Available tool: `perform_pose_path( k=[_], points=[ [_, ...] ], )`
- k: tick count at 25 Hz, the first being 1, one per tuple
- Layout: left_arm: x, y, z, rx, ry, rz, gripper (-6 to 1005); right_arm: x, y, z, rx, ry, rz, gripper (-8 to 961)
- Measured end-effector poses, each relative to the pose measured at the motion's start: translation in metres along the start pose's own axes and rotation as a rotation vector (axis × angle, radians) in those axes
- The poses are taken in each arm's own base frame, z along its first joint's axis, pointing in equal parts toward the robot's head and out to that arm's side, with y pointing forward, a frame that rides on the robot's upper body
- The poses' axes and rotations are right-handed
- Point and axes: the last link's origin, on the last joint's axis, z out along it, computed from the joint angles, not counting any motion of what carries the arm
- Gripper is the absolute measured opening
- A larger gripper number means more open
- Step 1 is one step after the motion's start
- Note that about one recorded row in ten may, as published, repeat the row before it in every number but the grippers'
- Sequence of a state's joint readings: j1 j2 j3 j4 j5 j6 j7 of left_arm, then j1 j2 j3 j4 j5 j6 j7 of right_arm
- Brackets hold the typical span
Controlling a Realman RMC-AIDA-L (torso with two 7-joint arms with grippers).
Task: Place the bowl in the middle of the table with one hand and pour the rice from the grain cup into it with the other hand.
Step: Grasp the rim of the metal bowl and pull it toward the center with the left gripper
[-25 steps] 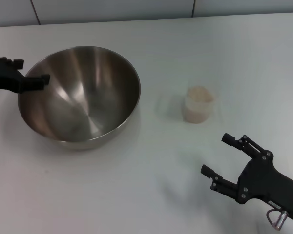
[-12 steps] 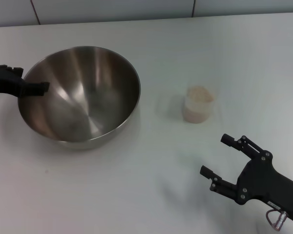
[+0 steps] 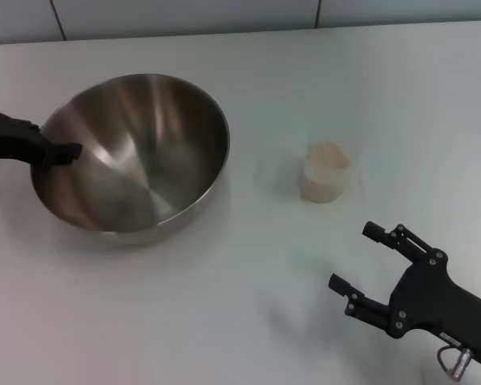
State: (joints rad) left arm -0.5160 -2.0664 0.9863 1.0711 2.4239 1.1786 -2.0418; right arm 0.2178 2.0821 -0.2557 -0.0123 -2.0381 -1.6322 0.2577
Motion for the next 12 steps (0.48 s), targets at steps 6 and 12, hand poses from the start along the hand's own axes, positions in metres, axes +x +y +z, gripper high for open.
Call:
perform_pose_path(
  k=[6, 12],
  points=[
    [0.008, 0.004, 0.005, -0.017, -0.03, 0.0, 572, 0.001, 0.0, -0.001, 0.001, 0.004, 0.001, 834],
    [0.011, 0.007, 0.007, -0.041, -0.043, -0.015, 178, 0.001, 0.0, 0.0, -0.001, 0.006, 0.0, 834]
  ],
)
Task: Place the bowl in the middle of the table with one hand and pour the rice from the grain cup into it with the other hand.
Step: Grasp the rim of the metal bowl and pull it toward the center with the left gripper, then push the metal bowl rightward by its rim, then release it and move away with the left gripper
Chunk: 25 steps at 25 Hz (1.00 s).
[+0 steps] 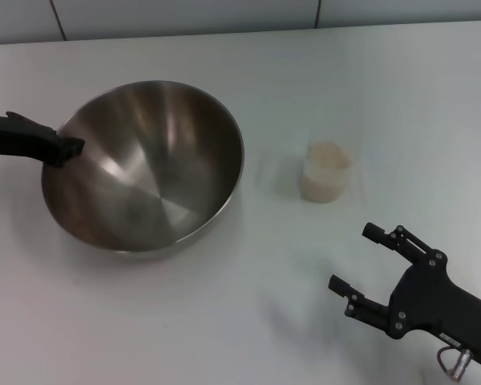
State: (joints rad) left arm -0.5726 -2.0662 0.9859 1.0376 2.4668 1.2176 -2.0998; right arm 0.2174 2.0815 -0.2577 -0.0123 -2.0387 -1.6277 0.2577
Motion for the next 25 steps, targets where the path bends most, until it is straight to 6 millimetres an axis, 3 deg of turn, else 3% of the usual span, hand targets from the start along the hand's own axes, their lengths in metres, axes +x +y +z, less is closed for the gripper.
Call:
perform_pose_path(
  k=[6, 18, 25],
  points=[
    [0.008, 0.002, -0.001, -0.012, 0.007, -0.002, 59, 0.0, -0.001, 0.001, -0.001, -0.001, -0.002, 834],
    [0.032, 0.0, -0.011, -0.062, 0.022, -0.067, 49, -0.001, -0.001, 0.003, -0.005, -0.004, -0.003, 835],
    [0.042, 0.005, -0.005, -0.111, -0.017, -0.063, 31, -0.001, -0.001, 0.003, -0.006, -0.004, -0.003, 835]
  ],
)
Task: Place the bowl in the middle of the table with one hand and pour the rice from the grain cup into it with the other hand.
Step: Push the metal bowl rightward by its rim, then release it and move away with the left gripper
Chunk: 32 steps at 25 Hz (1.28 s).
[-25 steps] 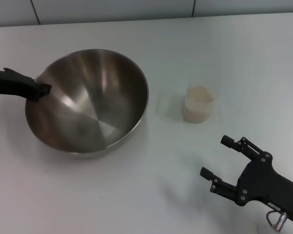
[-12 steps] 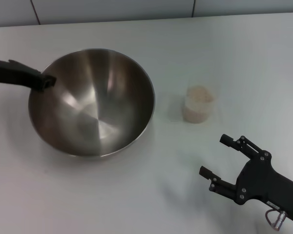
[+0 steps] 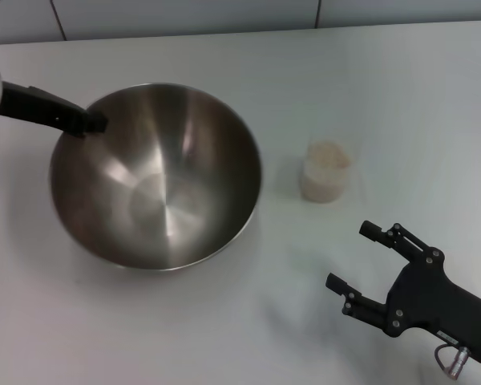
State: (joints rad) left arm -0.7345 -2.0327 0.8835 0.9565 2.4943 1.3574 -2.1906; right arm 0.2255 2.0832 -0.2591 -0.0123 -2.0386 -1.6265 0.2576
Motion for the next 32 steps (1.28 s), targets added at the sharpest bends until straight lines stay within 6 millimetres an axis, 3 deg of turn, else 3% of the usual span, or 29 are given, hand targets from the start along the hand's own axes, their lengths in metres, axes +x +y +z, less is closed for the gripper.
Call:
perform_pose_path(
  k=[11, 32],
  points=[
    [0.016, 0.023, 0.022, -0.057, -0.03, 0.066, 31, -0.001, 0.0, 0.001, -0.004, -0.006, -0.002, 834],
    [0.02, 0.02, 0.028, -0.023, -0.005, 0.062, 43, -0.002, -0.002, 0.003, -0.008, -0.008, -0.006, 831]
  ],
)
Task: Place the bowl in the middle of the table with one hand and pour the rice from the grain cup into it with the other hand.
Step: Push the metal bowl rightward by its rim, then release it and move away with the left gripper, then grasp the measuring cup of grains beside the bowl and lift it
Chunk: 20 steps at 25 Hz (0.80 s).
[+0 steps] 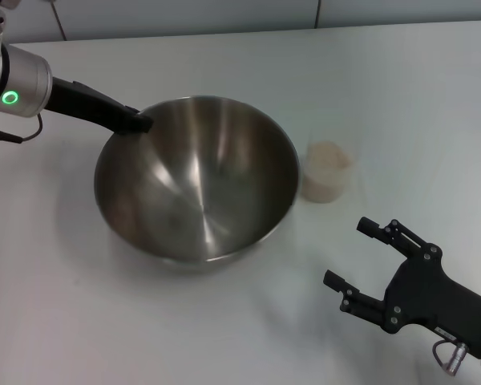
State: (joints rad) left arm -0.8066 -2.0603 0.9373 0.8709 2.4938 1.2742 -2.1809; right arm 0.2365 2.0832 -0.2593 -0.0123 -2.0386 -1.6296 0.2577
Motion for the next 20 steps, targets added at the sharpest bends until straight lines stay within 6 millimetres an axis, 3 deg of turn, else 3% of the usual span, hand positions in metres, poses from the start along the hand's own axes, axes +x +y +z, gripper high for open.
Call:
perform_pose_path(
  k=[6, 7, 8, 13, 16, 17, 20],
  points=[
    [0.008, -0.002, -0.01, 0.022, 0.031, 0.038, 252, 0.0, 0.0, 0.0, 0.002, 0.0, 0.0, 831],
    [0.014, -0.005, -0.023, 0.056, 0.065, 0.065, 485, 0.0, -0.001, 0.0, 0.005, -0.001, 0.0, 830],
    [0.014, -0.005, -0.023, 0.056, 0.065, 0.065, 523, 0.0, -0.001, 0.0, 0.005, -0.001, 0.0, 830],
    [0.021, -0.01, -0.062, 0.131, 0.243, 0.143, 712, 0.0, -0.001, 0.0, 0.01, -0.003, -0.001, 830],
    [0.009, -0.006, -0.081, 0.128, 0.43, 0.224, 737, -0.001, -0.002, 0.0, 0.011, -0.004, -0.001, 829],
    [-0.009, -0.002, -0.091, 0.111, 0.56, 0.272, 746, -0.001, -0.002, 0.0, 0.013, -0.004, -0.001, 829],
    [-0.016, 0.0, -0.095, 0.107, 0.61, 0.294, 772, -0.001, -0.002, -0.001, 0.016, -0.005, 0.0, 829]
  ],
)
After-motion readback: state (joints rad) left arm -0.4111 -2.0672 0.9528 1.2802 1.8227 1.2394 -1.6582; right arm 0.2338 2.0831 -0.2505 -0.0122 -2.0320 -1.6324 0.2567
